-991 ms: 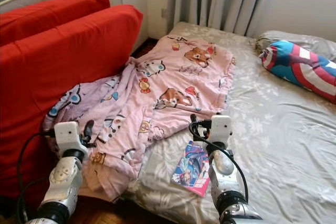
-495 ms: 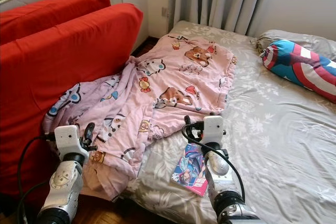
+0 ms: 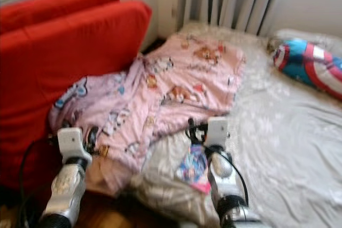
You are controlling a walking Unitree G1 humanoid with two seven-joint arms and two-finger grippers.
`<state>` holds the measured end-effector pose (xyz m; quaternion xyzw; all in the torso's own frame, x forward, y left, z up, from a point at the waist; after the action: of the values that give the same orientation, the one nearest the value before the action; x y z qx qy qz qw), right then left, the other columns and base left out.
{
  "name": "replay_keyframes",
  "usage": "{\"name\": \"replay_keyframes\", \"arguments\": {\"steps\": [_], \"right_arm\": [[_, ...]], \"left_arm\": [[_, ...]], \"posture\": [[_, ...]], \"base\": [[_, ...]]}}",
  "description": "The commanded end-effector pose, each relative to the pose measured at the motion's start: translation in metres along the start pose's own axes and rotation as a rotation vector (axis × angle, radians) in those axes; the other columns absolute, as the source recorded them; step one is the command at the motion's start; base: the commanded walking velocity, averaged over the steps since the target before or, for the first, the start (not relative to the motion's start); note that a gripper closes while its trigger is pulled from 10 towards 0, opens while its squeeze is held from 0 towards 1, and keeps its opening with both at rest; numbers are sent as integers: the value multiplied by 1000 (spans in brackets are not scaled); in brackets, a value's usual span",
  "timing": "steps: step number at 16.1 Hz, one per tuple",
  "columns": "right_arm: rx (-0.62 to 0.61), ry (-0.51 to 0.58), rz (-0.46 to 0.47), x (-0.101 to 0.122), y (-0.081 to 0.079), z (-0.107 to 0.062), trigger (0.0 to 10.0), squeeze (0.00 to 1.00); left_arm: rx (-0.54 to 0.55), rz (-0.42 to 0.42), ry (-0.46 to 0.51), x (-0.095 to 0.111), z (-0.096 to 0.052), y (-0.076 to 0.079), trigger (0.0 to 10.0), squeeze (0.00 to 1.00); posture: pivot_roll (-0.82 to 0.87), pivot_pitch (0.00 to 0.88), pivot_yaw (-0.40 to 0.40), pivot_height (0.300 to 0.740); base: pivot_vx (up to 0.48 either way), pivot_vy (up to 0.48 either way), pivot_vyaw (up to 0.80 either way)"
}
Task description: Clean up the room
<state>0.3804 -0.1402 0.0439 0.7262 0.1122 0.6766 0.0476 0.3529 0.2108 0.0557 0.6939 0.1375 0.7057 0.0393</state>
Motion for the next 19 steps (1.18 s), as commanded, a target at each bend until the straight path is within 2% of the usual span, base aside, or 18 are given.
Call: {"name": "replay_keyframes", "arguments": {"steps": [1,5,15,17,19], "right_arm": [[-6,-13,3,-4,0,-2,10000,0],[-13,-30,11,-7,2,-2,10000,0],[36,-72,2,-16,-11,-5,10000,0],[52,-78,-3,-16,-15,-4,10000,0],[54,-79,0,-17,-17,-5,10000,0]], "left_arm": [[0,3,-12,-2,-2,-1,10000,0],[1,2,-17,-2,-1,0,10000,0],[-23,-18,-33,-5,-3,6,10000,0],[-22,-16,-40,-5,-3,6,10000,0],[-23,-14,-44,-6,-3,6,10000,0]], "posture": [[-120,45,-44,645],[-121,51,-46,645],[-122,51,-49,645],[-122,52,-48,620],[-121,52,-47,620]], "base": [[0,0,0],[0,0,0],[0,0,0],[0,0,0],[0,0,0]]}}
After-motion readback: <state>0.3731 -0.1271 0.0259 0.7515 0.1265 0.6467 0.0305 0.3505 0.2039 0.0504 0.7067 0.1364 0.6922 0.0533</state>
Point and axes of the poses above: a point about 5 cm out from each wrist's last joint towards the gripper, its own z axis pointing out of the wrist towards the gripper, its own x axis along the axis of the wrist's last joint, y = z × x, the point moved 6 cm from there along z, pointing out of the wrist towards the gripper, and after that the axes turned 15 degrees about -z, right-handed, at the moved point
